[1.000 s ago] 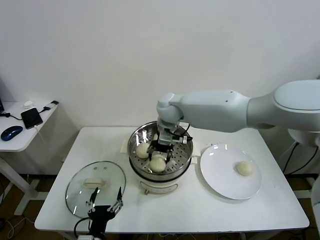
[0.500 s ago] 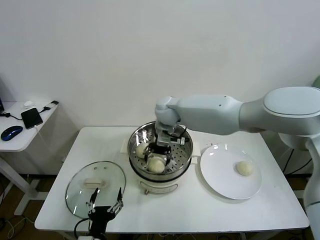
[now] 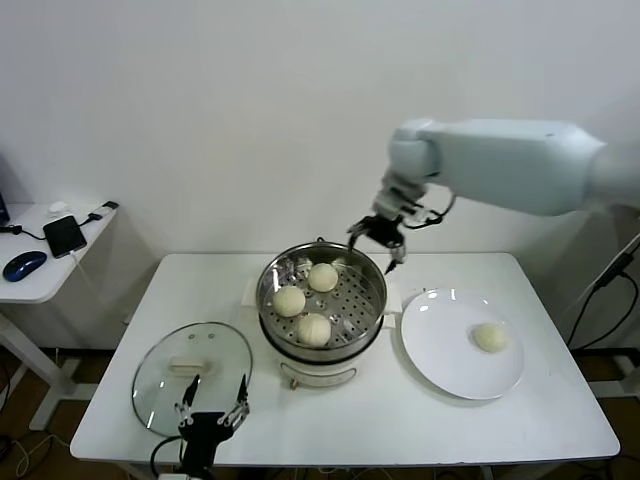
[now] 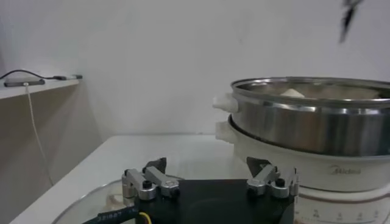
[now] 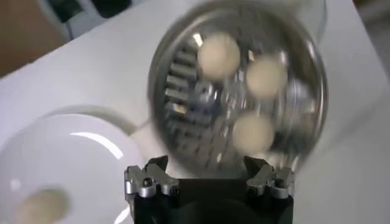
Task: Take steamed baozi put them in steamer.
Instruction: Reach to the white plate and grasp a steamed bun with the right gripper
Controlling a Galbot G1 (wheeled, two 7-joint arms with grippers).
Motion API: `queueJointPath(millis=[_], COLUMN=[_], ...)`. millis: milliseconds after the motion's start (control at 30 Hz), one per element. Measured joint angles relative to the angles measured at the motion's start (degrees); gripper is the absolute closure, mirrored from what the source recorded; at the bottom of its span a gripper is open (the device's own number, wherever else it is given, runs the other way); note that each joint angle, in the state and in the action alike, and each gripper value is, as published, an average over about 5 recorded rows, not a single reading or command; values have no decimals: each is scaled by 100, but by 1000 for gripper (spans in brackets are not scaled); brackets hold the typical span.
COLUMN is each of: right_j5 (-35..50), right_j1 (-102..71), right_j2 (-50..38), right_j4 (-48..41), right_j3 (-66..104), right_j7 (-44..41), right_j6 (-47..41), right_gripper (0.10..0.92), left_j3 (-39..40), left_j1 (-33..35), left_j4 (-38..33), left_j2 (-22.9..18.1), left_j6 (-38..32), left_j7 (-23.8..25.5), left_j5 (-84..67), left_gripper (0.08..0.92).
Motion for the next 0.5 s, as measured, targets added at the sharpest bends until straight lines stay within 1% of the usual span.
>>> queueJointPath(millis=[133, 300, 500], right_j5=[110, -46, -408], right_j1=[103, -221, -1114], right_j2=[-742, -1545, -2054], right_j4=[141, 145, -118], right_j3=[-333, -377, 131], right_j7=[46, 99, 147], right_j6=[-710, -1270, -1647], right_gripper=[203, 202, 203], left_j3=[-21, -62, -82], left_j1=[-24, -30, -16], left_j4=[17, 59, 103], left_j2=[-12, -37, -97], left_j6=[-4, 4, 25], left_j7=[16, 31, 43], left_j5=[-2, 2, 44], left_gripper=[177, 177, 177])
